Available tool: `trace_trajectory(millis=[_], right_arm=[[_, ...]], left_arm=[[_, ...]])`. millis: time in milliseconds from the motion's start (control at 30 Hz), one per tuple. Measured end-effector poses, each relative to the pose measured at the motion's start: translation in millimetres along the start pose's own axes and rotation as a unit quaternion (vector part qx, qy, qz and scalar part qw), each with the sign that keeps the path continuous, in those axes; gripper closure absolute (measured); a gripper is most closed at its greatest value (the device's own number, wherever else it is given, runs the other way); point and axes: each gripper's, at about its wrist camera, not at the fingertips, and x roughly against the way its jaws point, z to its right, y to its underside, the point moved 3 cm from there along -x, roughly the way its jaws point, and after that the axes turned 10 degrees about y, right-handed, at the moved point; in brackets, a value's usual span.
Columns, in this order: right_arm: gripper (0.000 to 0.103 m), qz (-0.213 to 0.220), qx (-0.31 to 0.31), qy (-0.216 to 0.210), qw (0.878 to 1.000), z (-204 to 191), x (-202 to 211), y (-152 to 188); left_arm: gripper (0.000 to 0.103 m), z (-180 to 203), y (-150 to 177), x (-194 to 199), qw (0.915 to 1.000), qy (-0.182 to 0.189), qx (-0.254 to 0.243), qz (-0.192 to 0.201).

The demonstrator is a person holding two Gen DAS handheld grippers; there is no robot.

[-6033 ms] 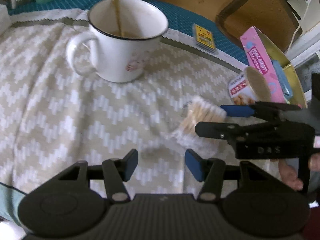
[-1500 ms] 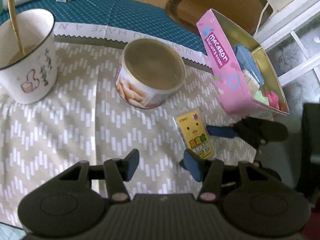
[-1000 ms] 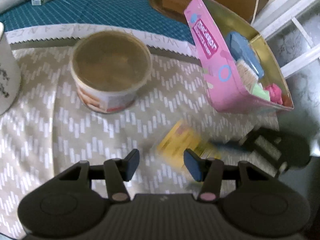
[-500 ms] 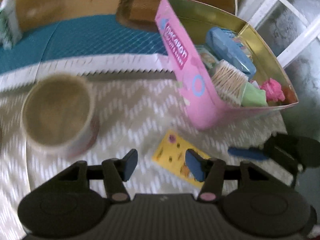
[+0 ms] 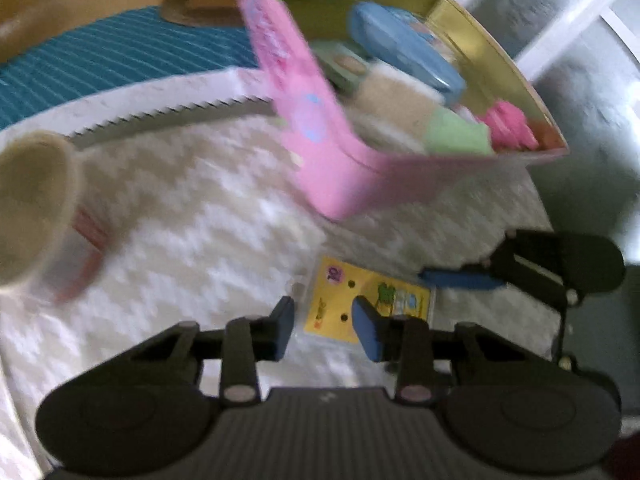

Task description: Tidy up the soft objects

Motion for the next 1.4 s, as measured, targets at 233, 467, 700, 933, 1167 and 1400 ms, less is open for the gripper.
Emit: trace_trajectory(millis=[233,467,700,933,1167,1400], right_arm=[[0.039,-0.007,-0.058,0.063,0.996,33,8,29],[0.039,0.015,-0.041,0.058,0.997,31,17,32],[0.047,0.012,-0.04,0.034,0.999,25,1,20],[0.057,0.013,-0.063,0.007,0.998,47,37,19],[0.057,0.098,-0.086,0.07,0.989,78,80,-14],[0.057,0.129,-0.085,0.146,0.977,115,33,-63]], left_arm=[[0.065,38,10,-17,0.9987,0.001,-0.039,-0.031],[0.053,39,-9,-18,0.9997,-0.003,-0.003,-0.022],[0.064,43,-9,-24,0.9987,-0.027,-0.03,-0.031],[0.074,60,-8,6,0.9991,0.011,-0.034,-0.02],[0.074,89,-54,51,0.9946,0.022,-0.08,0.062],[0.073,82,-133,23,0.9882,-0.052,-0.11,0.092]])
